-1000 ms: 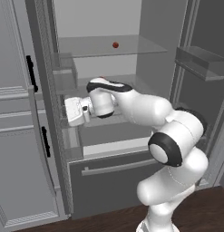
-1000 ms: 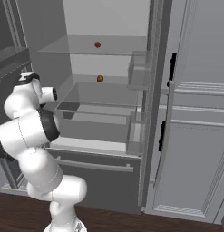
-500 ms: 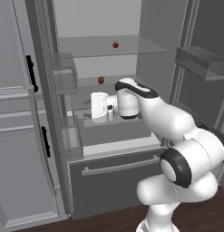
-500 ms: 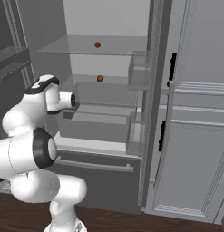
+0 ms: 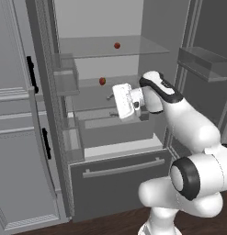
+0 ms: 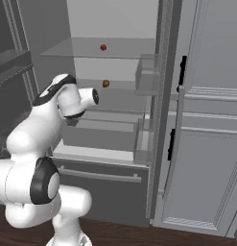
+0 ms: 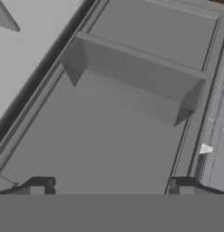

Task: Take the strawberry from the fridge and place it on top of the pancake, located on the dining counter.

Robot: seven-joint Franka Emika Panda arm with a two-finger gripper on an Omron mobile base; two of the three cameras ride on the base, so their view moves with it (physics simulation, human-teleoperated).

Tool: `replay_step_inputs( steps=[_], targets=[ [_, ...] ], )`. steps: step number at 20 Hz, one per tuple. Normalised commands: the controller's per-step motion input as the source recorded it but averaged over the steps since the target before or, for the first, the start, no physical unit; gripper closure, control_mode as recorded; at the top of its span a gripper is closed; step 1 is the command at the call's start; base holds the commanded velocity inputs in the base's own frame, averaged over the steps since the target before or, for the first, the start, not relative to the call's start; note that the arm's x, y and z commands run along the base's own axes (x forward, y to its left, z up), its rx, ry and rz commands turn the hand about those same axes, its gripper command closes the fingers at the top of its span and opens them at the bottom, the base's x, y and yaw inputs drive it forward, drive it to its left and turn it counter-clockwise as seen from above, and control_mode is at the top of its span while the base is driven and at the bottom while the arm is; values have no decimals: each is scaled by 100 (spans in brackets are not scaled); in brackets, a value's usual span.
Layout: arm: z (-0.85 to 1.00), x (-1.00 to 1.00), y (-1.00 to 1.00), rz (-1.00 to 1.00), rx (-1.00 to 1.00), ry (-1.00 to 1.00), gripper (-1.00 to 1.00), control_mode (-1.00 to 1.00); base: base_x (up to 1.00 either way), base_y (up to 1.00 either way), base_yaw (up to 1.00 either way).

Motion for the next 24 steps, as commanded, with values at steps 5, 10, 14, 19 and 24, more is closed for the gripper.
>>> replay_step_inputs(
  steps=[5,10,14,19,24],
  targets=[
    [10,-23,-28,41,-66,-44,-100,-100,0,0,0],
    [0,-31,-46,70,-56,-45,-100,-100,0,0,0],
    [-12,-34,-69,64,-51,-42,-100,-100,0,0,0],
    [-17,-61,-75,62,-40,-47,-100,-100,0,0,0],
    [0,-100,-34,34,-27,-38,-100,-100,0,0,0]
  ],
)
